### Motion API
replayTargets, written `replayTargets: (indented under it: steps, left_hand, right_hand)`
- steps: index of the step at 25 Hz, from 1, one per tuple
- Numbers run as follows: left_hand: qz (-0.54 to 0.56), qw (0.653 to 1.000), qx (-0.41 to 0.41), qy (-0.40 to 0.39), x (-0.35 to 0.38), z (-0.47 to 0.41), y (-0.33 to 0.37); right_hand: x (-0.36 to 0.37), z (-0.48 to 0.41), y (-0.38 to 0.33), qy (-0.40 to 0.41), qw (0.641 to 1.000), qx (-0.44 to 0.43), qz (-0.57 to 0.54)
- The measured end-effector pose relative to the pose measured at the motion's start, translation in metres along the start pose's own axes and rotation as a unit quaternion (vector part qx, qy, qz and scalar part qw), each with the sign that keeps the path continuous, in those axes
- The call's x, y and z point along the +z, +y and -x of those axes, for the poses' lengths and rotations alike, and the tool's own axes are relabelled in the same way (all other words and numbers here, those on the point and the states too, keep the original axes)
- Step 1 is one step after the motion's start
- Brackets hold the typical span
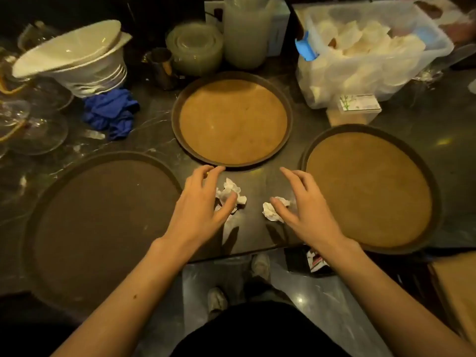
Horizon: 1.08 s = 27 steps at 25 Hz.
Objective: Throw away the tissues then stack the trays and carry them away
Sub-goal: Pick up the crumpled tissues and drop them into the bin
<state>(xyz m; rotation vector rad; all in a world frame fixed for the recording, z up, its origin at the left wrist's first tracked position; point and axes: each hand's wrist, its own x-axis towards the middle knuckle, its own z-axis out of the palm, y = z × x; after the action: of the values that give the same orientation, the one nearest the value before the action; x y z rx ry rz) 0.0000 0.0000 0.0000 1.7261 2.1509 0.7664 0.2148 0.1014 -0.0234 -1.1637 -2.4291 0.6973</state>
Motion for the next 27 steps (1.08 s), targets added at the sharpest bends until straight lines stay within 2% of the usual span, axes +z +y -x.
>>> replayTargets:
  steps: [6, 11, 16, 23, 27]
  left_hand:
    - [-0.021, 0.990, -0.126, -0.056, 0.055, -0.003, 0.006]
    - [-0.024, 0.984, -0.167, -0.049, 0.074, -0.009, -0.003]
    - [-0.009, 0.987, -0.146, -0.068, 0.083, -0.015, -0.018]
    - [0.022, 0.990, -0.083, -0.113, 0.075, -0.005, -0.043]
    - [0.027, 0.988, -0.075, -0.129, 0.068, -0.003, -0.050]
  right_hand:
    - [0.023, -0.003, 0.037, -0.086, 0.994, 0.051, -0.044]
    - [0.030, -0.002, 0.048, -0.118, 0.992, 0.041, -0.024]
    - [0.036, 0.001, 0.042, -0.113, 0.989, 0.082, -0.037]
    - [0.053, 0.008, 0.023, -0.104, 0.981, 0.162, 0.005]
    - [0.061, 0.008, 0.014, -0.085, 0.982, 0.165, 0.026]
